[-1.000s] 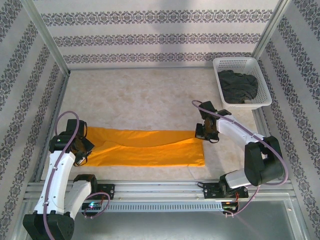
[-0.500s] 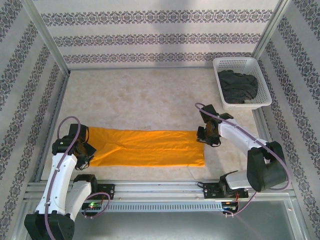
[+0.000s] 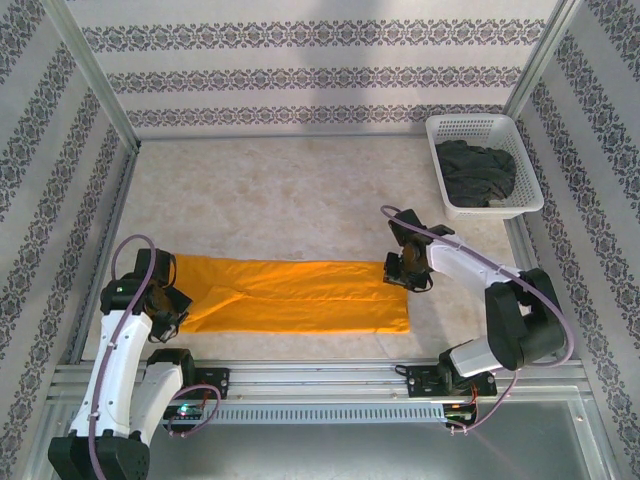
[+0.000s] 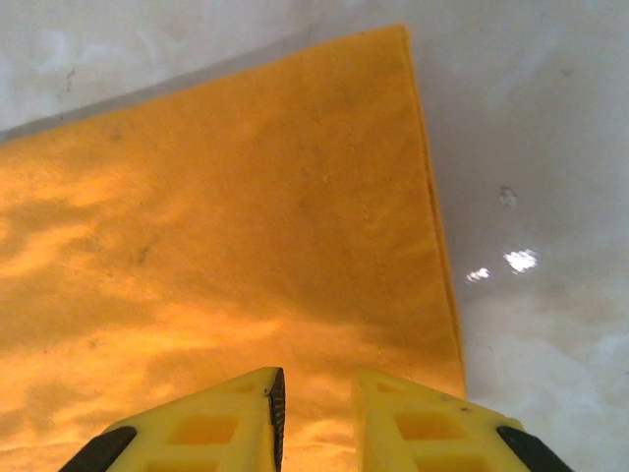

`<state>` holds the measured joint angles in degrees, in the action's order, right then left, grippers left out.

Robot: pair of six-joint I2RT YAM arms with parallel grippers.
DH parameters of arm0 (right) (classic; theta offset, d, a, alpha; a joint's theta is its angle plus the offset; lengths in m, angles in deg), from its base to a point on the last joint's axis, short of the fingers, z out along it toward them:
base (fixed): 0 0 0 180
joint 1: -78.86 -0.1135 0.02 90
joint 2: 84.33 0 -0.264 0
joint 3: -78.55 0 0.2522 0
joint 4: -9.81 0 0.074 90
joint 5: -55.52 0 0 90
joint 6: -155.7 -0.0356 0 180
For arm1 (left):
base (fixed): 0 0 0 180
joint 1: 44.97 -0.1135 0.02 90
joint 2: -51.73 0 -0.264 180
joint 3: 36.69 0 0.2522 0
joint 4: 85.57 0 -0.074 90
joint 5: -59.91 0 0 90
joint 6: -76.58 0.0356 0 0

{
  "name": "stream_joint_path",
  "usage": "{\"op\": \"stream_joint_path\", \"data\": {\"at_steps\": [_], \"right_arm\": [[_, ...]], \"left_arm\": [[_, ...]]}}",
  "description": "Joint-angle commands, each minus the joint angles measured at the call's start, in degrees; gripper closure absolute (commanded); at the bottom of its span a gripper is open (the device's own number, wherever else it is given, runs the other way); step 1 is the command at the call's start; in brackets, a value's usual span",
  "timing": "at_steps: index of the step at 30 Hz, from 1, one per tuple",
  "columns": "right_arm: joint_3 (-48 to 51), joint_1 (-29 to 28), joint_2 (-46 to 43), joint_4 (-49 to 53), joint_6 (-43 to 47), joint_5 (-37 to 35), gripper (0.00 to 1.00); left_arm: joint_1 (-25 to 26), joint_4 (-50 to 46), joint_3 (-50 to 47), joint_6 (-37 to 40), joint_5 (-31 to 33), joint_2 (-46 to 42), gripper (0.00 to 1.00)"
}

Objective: Fold and stack the t-shirts

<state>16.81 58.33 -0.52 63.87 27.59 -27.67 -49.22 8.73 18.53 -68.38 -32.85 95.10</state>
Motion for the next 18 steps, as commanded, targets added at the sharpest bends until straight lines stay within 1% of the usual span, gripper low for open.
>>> {"op": "stream_joint_path", "data": {"at_steps": [1,5,6,7,9,12,13,14,16,18], "right_arm": [[-2.16,-0.71,1.1,-1.07,-1.0,1.03,0.73],[-2.34,-0.83,1.62,-1.26,-1.17,2.1,0.73],[-2.25,-0.89,1.66,-1.35,-1.36,2.4,0.73],[-2.15,-0.88,1.64,-1.47,-1.59,2.91,0.73],[-2.06,-0.88,1.71,-1.62,-2.29,3.7,0.73],[-2.0,-0.97,1.03,-1.71,-3.51,4.65,0.73],[-2.02,-1.0,0.86,-1.85,-4.08,5.05,0.73],[-1.9,-1.12,0.69,-2.07,-4.69,5.54,0.73],[-1.38,-1.15,0.54,-3.26,-6.59,7.23,0.73],[-0.89,-1.3,0.64,-4.32,-8.39,8.16,0.74]], "left_arm": [[-0.14,0.36,-1.99,-0.17,1.11,0.06,1.0],[-0.16,6.62,-4.37,-1.43,-0.44,3.81,1.0],[-0.16,8.17,-4.65,-1.69,-0.28,4.66,0.95],[-0.11,9.43,-4.59,-1.64,0.01,5.47,0.87],[-0.14,10.74,-3.52,-1.19,0.47,6.95,0.67],[-0.15,11.04,0.35,0.27,1.21,9.01,0.48],[-0.15,11.19,1.98,0.86,1.57,9.56,0.46],[-0.14,11.52,3.49,1.58,1.71,10.17,0.47],[-0.19,12.95,6.36,2.86,1.24,12.38,0.51],[-0.19,15.75,8.13,3.53,-0.03,15.52,0.58]]}}
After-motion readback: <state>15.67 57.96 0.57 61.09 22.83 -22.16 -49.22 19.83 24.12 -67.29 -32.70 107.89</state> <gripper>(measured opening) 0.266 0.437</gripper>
